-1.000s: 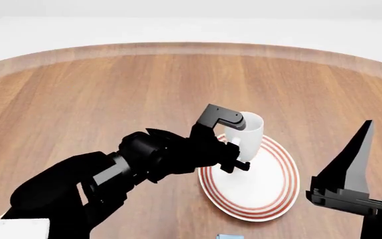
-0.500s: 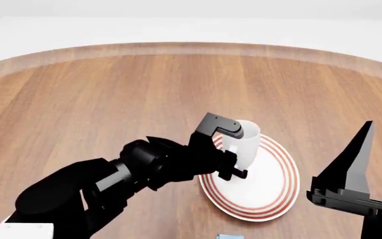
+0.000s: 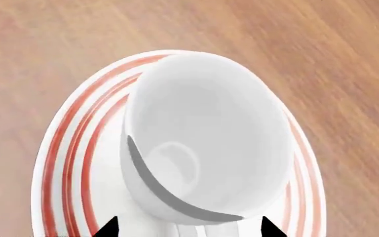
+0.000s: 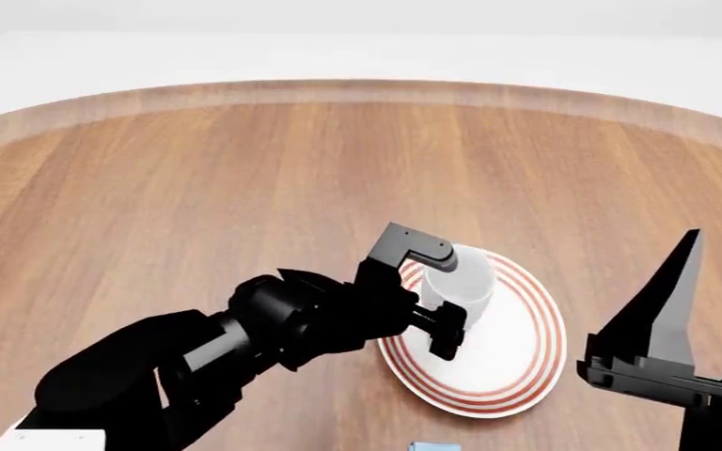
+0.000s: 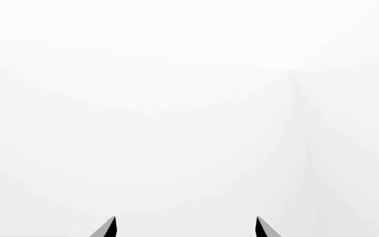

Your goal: Pick up the white mug and put it on the plate, and put the chocolate pudding to the right of the plate.

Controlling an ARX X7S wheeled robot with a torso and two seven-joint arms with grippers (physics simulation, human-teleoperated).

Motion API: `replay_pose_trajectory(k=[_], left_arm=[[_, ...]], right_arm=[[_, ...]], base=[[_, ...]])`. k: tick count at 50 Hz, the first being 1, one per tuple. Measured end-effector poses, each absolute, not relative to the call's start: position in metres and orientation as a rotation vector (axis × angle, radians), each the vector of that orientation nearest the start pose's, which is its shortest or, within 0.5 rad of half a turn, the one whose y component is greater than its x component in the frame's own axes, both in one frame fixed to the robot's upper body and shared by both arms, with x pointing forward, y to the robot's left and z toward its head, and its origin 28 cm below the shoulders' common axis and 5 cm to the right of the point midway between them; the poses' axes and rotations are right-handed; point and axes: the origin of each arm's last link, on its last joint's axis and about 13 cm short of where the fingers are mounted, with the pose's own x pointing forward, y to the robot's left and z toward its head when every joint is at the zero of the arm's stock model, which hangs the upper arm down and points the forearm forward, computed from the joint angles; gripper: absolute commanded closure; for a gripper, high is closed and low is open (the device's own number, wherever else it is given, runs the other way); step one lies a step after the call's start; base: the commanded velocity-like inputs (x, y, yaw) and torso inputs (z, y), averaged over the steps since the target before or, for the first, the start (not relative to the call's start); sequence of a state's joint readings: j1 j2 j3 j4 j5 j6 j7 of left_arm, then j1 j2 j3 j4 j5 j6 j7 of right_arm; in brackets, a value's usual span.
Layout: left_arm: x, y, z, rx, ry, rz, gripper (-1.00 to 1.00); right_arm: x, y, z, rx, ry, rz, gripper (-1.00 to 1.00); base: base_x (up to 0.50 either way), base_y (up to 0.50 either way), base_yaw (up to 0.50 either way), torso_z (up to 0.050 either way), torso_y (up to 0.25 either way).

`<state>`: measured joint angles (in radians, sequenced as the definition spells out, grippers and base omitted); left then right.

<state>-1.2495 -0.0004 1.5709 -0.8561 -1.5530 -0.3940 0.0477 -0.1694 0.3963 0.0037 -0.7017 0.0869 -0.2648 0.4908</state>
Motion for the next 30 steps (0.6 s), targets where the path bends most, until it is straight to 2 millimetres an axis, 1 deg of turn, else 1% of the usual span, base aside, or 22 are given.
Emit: replay_pose_trajectory(k=[13,19,30], left_arm=[[0.351,0.082,0.117,0.044,0.673,-0.778,-1.00],[0.348,0.081,0.124,0.059,0.667,-0.762,-1.00],[0.338,0.086,0.140,0.103,0.639,-0.725,-1.00]], right_arm=[[0.157,-0.136,0.153,-0.063,-0.816,-0.232,-1.00],[0.157,-0.136,0.153,-0.065,-0.815,-0.229,-1.00],[0.157,-0.135,0.153,-0.070,-0.814,-0.229,-1.00]], base=[[0.00,0.00,0.00,0.000,0.000],[0.00,0.00,0.00,0.000,0.000],[0.00,0.00,0.00,0.000,0.000]])
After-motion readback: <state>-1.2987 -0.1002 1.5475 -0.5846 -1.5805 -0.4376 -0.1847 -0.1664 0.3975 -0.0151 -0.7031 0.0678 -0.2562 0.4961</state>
